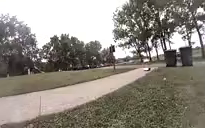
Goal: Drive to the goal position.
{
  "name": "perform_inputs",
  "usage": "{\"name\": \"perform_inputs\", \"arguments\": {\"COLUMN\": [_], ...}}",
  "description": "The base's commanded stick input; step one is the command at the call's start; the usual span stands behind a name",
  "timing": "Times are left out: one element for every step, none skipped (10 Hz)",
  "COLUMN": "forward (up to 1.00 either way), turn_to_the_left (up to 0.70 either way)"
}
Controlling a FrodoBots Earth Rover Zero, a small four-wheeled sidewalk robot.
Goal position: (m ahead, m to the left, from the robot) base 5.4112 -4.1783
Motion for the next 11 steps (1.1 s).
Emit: {"name": "perform_inputs", "arguments": {"forward": [0.7,0.7,0.7,0.7,0.7,0.7,0.7,0.7,0.7,0.7,0.7], "turn_to_the_left": [0.0,0.0,0.0,0.0,0.0,0.0,0.0,0.0,0.0,0.0,0.0]}}
